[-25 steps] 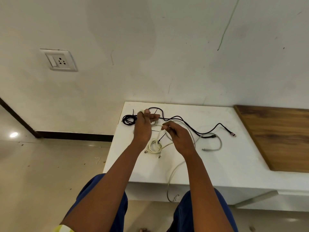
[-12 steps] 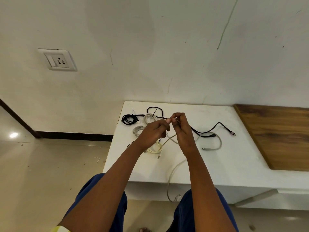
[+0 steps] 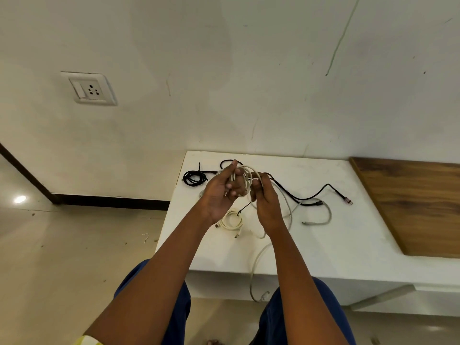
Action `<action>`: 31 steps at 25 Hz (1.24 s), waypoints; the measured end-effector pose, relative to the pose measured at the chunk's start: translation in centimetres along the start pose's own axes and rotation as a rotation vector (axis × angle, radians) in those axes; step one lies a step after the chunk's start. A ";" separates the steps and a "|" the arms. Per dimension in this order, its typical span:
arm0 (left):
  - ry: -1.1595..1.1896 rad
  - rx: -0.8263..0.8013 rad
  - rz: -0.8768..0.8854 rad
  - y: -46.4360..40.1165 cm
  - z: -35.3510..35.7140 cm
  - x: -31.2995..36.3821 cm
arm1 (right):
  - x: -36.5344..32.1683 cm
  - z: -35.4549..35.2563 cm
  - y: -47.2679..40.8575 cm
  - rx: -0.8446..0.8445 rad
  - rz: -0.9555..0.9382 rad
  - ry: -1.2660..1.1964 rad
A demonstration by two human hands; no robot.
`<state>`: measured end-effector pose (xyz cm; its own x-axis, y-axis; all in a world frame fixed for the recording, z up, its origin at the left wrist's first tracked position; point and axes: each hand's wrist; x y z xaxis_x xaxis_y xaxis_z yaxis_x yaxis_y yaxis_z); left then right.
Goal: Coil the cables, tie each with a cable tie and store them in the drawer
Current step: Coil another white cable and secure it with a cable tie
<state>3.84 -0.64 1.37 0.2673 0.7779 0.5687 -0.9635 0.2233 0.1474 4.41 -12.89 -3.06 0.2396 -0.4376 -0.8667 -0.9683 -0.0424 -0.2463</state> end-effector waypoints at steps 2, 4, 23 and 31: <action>0.218 -0.025 -0.010 0.0 0.1 0.3 | 0.5 0.5 0.0 -0.010 0.061 0.021; 0.445 -0.055 0.001 -0.1 -0.1 1.0 | 0.7 0.6 0.1 -0.005 0.092 0.075; -0.037 0.507 0.494 -0.2 -2.6 2.2 | -0.9 0.6 1.4 -0.471 0.095 0.308; -1.038 0.325 0.505 0.0 -3.0 -0.9 | -1.5 -0.2 1.6 -0.358 -0.050 0.252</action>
<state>3.68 0.46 -1.58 -0.1353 -0.1437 0.9803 -0.9548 -0.2455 -0.1678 2.46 -12.46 -2.13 0.3049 -0.6306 -0.7137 -0.9302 -0.3581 -0.0810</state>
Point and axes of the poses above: each hand's wrist, its own y-axis away from the middle knuckle, its own z-axis out of the palm, x = y × z, and after that the axes turned 15 degrees about y, right-handed
